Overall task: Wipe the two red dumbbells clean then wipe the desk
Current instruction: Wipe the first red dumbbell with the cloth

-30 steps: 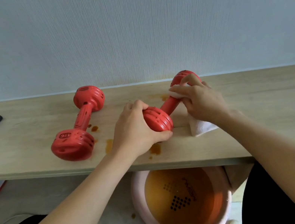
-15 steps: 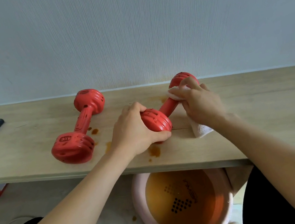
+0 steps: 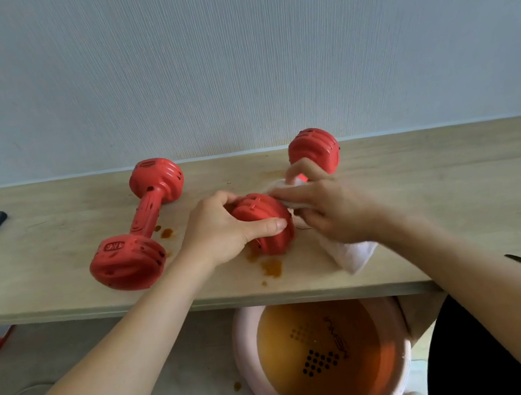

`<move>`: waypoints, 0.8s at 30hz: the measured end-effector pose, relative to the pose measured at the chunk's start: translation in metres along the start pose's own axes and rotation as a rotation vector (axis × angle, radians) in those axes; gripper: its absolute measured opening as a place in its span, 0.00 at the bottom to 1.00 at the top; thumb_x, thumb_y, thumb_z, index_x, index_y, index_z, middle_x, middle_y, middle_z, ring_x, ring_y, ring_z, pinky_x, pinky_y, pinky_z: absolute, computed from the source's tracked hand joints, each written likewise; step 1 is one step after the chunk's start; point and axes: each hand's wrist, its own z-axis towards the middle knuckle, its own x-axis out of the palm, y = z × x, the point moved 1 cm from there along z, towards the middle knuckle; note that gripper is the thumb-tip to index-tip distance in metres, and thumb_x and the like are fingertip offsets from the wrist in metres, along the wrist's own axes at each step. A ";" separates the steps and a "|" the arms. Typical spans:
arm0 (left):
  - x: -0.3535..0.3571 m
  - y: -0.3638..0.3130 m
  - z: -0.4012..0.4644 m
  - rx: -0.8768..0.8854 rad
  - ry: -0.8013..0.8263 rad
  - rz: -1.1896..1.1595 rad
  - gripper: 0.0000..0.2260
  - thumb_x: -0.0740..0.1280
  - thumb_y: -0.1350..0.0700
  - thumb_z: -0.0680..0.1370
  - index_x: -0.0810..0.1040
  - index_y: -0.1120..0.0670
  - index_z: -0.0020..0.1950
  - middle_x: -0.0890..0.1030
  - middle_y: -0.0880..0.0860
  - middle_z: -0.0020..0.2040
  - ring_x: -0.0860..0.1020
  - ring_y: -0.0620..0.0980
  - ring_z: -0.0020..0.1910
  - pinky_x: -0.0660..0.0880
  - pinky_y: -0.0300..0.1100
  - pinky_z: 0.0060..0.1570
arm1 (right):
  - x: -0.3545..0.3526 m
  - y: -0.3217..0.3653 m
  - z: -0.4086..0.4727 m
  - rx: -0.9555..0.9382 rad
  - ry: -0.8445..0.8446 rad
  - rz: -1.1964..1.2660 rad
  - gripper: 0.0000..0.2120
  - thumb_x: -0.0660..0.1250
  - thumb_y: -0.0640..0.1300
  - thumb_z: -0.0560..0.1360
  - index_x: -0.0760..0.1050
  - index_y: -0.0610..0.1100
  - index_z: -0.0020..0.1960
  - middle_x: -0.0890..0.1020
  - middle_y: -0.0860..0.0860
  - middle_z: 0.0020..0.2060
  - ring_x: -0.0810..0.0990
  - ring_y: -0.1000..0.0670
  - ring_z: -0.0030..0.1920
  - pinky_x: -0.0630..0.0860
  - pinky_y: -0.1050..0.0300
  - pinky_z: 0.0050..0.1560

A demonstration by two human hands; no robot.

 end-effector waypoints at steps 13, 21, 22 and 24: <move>0.004 0.009 0.005 -0.081 0.055 -0.227 0.33 0.77 0.38 0.48 0.79 0.49 0.49 0.83 0.46 0.47 0.80 0.45 0.49 0.76 0.42 0.54 | 0.000 0.015 -0.002 0.086 -0.080 -0.045 0.24 0.53 0.49 0.68 0.74 0.56 0.62 0.68 0.50 0.59 0.75 0.39 0.52 0.76 0.44 0.46; 0.005 -0.003 -0.016 0.142 -0.129 0.197 0.31 0.70 0.40 0.69 0.67 0.52 0.68 0.70 0.50 0.63 0.70 0.48 0.62 0.64 0.38 0.55 | -0.002 -0.005 0.013 0.285 -0.170 -0.100 0.25 0.58 0.40 0.76 0.68 0.64 0.66 0.66 0.54 0.63 0.72 0.43 0.58 0.74 0.49 0.48; 0.009 -0.006 -0.021 0.197 -0.156 0.268 0.34 0.71 0.40 0.68 0.65 0.52 0.69 0.67 0.51 0.65 0.67 0.49 0.64 0.63 0.38 0.56 | -0.001 -0.006 0.014 0.288 -0.165 -0.107 0.25 0.58 0.40 0.76 0.68 0.64 0.66 0.66 0.54 0.63 0.72 0.43 0.58 0.73 0.49 0.48; 0.020 -0.007 -0.025 0.220 -0.152 0.347 0.42 0.75 0.40 0.63 0.61 0.52 0.71 0.63 0.52 0.66 0.64 0.51 0.66 0.65 0.41 0.57 | 0.000 -0.006 0.013 0.296 -0.154 -0.109 0.25 0.58 0.40 0.76 0.67 0.63 0.67 0.65 0.54 0.64 0.71 0.42 0.58 0.72 0.50 0.48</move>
